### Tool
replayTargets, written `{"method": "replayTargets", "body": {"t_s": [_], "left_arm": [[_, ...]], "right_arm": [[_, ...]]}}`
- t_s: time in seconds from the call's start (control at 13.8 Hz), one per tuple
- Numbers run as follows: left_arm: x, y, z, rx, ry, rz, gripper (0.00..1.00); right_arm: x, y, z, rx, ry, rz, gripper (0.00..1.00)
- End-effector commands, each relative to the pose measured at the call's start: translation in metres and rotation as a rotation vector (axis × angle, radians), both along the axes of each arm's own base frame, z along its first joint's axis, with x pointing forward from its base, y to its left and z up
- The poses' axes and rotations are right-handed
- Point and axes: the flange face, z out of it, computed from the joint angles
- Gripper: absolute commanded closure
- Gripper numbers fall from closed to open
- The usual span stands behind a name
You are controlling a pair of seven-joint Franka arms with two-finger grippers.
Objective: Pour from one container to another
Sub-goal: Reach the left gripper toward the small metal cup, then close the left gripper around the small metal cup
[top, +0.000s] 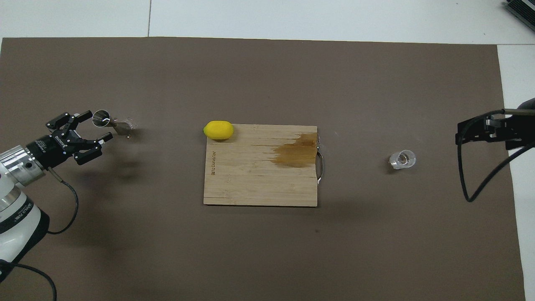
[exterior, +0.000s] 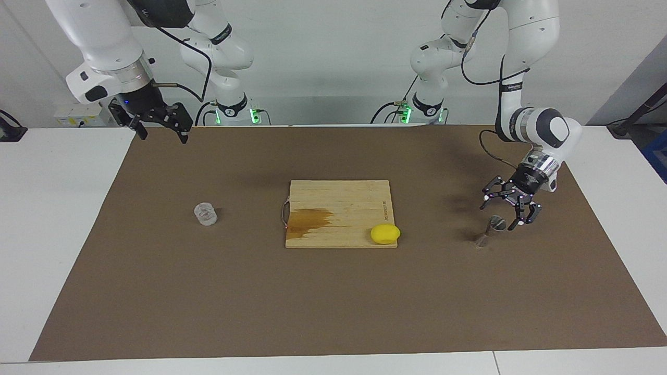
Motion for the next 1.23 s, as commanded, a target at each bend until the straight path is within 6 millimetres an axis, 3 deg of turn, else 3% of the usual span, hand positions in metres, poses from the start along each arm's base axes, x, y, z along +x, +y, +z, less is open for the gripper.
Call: {"method": "replayTargets", "body": {"t_s": [0.0, 0.22, 1.16], "left_arm": [[0.003, 0.001, -0.002, 0.023, -0.028, 0.010, 0.09], [0.002, 0.001, -0.003, 0.027, -0.032, 0.007, 0.30], [0.008, -0.001, -0.010, 0.043, -0.056, 0.026, 0.31]], "right_arm": [[-0.007, -0.003, 0.000, 0.015, -0.003, 0.012, 0.00], [-0.007, -0.003, 0.000, 0.017, -0.003, 0.012, 0.00], [-0.007, -0.003, 0.000, 0.015, -0.003, 0.012, 0.00]]}}
